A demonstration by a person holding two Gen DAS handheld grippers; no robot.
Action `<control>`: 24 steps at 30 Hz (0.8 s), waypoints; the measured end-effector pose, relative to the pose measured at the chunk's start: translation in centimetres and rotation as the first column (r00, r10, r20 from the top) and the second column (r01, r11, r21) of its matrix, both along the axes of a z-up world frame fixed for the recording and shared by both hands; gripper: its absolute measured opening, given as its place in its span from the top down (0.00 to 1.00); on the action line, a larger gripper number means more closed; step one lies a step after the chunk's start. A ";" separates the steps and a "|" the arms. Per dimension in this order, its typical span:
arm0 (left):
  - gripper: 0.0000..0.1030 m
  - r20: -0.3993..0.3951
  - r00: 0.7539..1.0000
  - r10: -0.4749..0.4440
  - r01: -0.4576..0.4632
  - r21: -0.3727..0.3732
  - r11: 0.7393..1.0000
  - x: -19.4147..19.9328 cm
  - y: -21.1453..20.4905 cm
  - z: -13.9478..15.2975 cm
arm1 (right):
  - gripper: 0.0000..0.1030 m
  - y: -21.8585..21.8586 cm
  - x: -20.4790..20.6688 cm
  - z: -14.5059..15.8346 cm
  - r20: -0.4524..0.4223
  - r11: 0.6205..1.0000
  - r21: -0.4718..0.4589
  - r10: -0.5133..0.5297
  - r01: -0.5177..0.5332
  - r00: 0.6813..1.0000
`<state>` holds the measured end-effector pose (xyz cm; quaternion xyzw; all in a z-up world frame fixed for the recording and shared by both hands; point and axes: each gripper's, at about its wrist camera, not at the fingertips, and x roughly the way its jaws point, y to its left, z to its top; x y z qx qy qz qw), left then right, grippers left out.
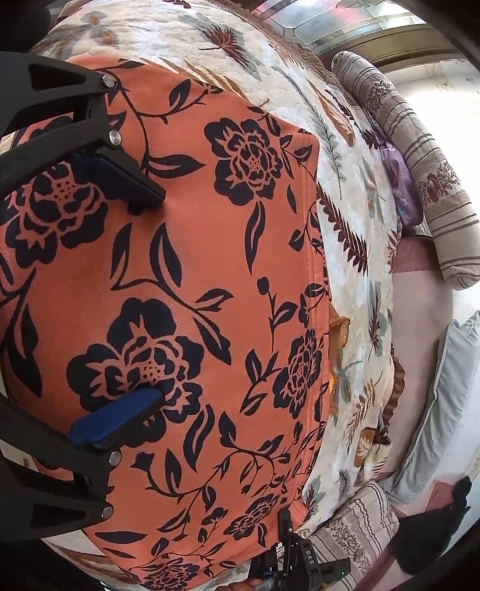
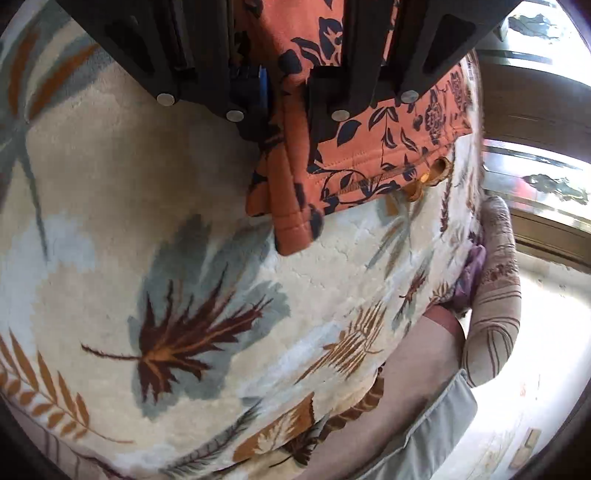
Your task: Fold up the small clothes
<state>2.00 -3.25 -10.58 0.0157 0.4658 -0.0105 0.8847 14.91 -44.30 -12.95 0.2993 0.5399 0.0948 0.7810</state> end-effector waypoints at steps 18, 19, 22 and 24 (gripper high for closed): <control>0.03 -0.083 0.975 0.207 -0.206 0.021 0.978 -2.4 7.3 1.7 | 0.48 5.1 -12.3 7.6 0.226 0.997 -0.029 -0.062 0.070 0.972; 0.03 -0.088 0.974 0.207 -0.206 0.024 0.978 -2.6 7.6 1.6 | 0.37 6.3 -13.2 6.9 0.212 0.999 0.003 -0.041 0.041 0.976; 0.03 -0.092 0.973 0.209 -0.206 0.044 0.978 -3.2 8.0 1.6 | 0.28 8.4 -14.6 3.5 0.151 0.999 0.043 0.010 -0.016 0.988; 0.03 -0.092 0.972 0.215 -0.211 0.059 0.976 -3.6 8.3 1.7 | 0.29 8.0 -15.0 1.2 0.109 0.997 0.068 -0.031 0.024 0.994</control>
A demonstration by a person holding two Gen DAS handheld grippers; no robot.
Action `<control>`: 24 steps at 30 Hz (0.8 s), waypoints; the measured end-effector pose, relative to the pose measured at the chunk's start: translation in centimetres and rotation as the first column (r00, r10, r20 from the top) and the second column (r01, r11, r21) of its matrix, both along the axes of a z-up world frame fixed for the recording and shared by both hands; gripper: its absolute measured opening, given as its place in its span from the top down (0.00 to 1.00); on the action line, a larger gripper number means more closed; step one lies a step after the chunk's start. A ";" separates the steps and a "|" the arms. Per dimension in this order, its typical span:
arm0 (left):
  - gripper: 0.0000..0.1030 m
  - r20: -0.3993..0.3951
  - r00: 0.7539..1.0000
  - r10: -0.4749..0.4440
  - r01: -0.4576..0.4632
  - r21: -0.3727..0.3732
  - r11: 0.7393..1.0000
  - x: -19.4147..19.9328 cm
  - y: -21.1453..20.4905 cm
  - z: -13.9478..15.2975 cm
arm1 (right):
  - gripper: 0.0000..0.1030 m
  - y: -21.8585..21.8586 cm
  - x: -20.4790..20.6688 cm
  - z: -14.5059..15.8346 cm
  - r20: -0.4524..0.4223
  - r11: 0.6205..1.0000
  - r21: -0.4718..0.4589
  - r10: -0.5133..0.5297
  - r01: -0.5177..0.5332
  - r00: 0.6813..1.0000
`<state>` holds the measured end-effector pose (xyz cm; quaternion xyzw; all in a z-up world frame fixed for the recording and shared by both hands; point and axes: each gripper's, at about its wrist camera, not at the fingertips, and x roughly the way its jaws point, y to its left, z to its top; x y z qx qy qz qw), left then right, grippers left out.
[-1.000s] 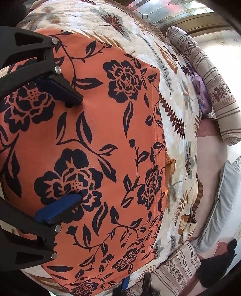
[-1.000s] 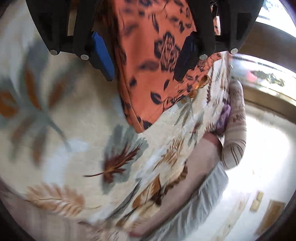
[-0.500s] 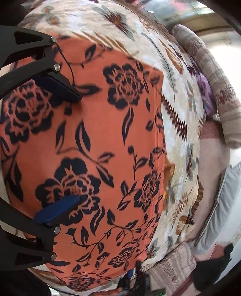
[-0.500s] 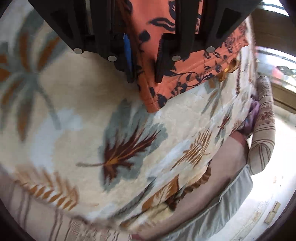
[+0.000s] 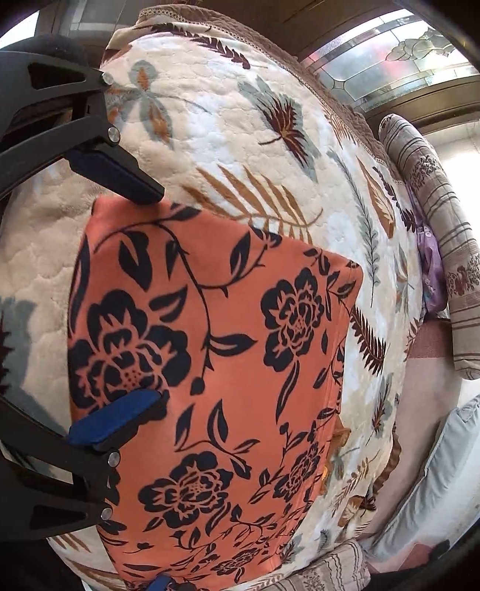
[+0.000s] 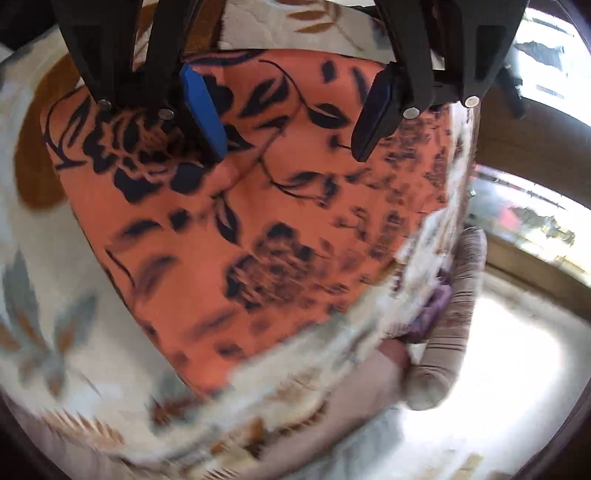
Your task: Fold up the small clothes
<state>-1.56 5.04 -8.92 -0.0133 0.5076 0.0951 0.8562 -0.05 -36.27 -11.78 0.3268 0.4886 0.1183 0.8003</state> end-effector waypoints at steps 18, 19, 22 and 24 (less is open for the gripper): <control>0.02 -0.028 0.997 0.075 -0.075 -0.005 0.997 -1.4 3.7 -0.9 | 0.29 -1.5 -1.2 -0.4 0.052 0.996 0.090 -0.026 0.022 0.998; 0.02 -0.027 0.995 0.095 -0.095 0.005 0.995 -1.6 4.4 -0.8 | 0.29 -1.6 -1.2 -0.4 0.052 0.996 0.092 -0.026 0.021 0.998; 0.02 -0.028 0.989 0.142 -0.142 0.023 0.990 -2.2 6.5 -0.5 | 0.29 -1.7 -1.2 -0.5 0.052 0.995 0.100 -0.029 0.024 0.998; 0.02 -0.016 0.987 0.158 -0.157 0.062 0.986 -2.7 7.0 0.1 | 0.29 -1.8 -1.2 -0.5 0.049 0.994 0.106 -0.032 0.027 0.998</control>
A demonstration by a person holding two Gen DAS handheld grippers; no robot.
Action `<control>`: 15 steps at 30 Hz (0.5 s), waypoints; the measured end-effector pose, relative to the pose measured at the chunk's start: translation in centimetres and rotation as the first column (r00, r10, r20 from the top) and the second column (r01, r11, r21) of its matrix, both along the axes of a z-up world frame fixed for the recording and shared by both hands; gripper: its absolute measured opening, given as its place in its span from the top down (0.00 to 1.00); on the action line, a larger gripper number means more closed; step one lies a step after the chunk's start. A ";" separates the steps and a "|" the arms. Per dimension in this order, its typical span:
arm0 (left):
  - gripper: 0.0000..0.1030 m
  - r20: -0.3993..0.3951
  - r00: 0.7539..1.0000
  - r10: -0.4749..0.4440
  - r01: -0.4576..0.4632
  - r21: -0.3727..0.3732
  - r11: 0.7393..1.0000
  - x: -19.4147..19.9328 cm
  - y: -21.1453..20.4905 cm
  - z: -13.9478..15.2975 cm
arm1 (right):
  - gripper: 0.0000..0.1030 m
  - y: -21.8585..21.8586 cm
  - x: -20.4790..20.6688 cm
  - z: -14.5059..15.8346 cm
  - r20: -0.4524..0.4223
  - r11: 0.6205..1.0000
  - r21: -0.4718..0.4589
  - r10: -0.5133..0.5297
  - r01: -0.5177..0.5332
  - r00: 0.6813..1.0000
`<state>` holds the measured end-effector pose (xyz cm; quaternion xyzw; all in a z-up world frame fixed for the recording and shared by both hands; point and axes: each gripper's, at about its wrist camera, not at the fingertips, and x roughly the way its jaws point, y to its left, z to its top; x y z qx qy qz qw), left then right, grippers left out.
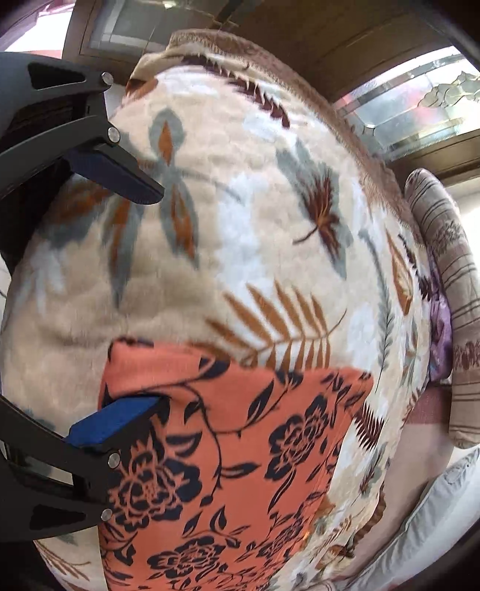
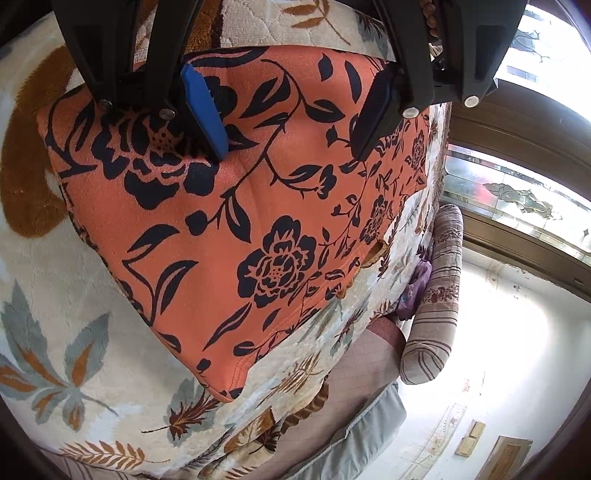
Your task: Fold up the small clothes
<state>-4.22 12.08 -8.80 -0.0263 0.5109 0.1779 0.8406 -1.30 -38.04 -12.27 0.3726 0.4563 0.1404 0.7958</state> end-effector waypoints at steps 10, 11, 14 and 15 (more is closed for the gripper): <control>0.03 0.180 0.984 0.009 -0.015 0.033 0.999 0.8 -2.3 5.2 | 0.29 -1.9 -5.7 2.4 -0.036 0.984 0.100 -0.144 0.147 0.989; 0.03 0.187 0.982 -0.028 0.025 0.016 1.000 1.3 -3.4 5.2 | 0.29 -2.3 -6.5 1.7 -0.062 0.976 0.135 -0.165 0.172 0.984; 0.03 0.197 0.971 -0.133 0.139 -0.014 0.990 2.7 -7.3 4.9 | 0.29 -3.8 -7.5 -0.4 -0.133 0.945 0.190 -0.244 0.266 0.961; 0.03 0.198 0.967 -0.163 0.171 -0.027 0.985 3.2 -8.5 4.6 | 0.29 -4.4 -7.5 -0.9 -0.147 0.931 0.208 -0.272 0.299 0.951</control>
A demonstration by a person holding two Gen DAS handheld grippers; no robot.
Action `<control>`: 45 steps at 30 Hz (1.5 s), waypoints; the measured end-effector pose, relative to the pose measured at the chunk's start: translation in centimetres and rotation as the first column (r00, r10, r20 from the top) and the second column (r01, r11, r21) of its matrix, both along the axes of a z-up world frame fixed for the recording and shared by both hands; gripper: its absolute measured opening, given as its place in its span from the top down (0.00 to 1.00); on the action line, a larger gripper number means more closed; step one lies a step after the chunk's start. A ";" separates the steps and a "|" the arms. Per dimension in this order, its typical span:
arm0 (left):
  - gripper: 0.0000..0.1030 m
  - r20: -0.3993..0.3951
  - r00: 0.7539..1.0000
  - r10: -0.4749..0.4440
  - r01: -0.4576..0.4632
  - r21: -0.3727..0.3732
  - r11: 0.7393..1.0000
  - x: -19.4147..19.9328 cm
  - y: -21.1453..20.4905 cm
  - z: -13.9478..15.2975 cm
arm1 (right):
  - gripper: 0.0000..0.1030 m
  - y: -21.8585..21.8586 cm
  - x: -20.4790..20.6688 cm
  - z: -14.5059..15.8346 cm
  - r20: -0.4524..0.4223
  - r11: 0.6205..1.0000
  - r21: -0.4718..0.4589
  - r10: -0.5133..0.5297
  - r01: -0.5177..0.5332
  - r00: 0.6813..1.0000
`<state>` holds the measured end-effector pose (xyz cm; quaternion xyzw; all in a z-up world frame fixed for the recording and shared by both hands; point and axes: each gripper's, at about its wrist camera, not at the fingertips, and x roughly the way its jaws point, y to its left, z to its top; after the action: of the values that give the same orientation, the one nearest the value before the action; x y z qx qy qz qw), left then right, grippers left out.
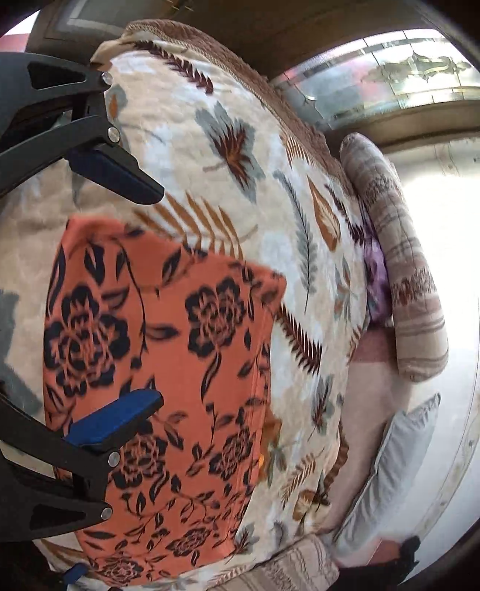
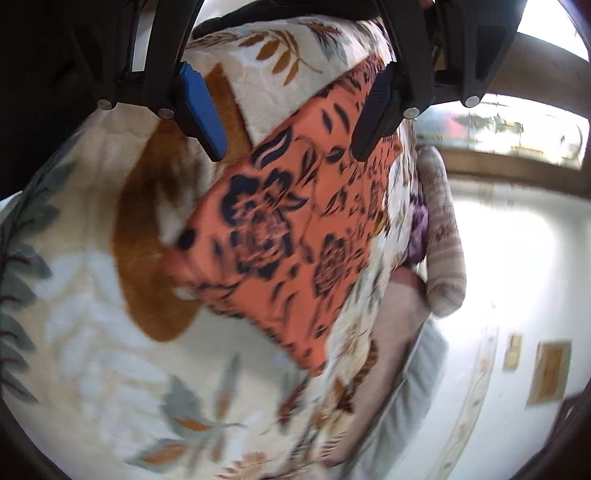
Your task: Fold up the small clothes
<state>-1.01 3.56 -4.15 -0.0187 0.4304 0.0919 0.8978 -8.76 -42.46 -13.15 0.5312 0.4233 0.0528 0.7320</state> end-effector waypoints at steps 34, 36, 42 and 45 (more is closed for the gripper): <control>0.02 -0.022 0.996 -0.091 0.090 -0.049 0.995 1.3 -2.5 -2.6 | 0.76 1.4 8.7 0.5 -0.069 0.950 -0.311 0.007 -0.028 0.998; 0.02 -0.139 0.980 -0.139 0.139 -0.013 0.990 2.2 -3.4 -5.3 | 0.71 0.6 8.1 -0.6 -0.059 0.974 -0.227 -0.022 0.008 0.998; 0.00 -0.128 0.979 -0.159 0.162 0.015 0.987 2.4 -3.4 -6.1 | 0.81 1.6 9.5 0.6 -0.080 0.951 -0.306 0.011 -0.036 0.997; 0.01 -0.108 0.980 -0.167 0.164 -0.044 0.986 2.5 -2.3 -5.6 | 0.82 4.5 10.6 4.8 -0.031 0.890 -0.449 0.081 -0.086 0.996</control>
<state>1.53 1.23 -9.75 0.0068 0.4814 0.0104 0.8764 1.85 -37.94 -8.31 0.3293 0.4509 -0.0181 0.8294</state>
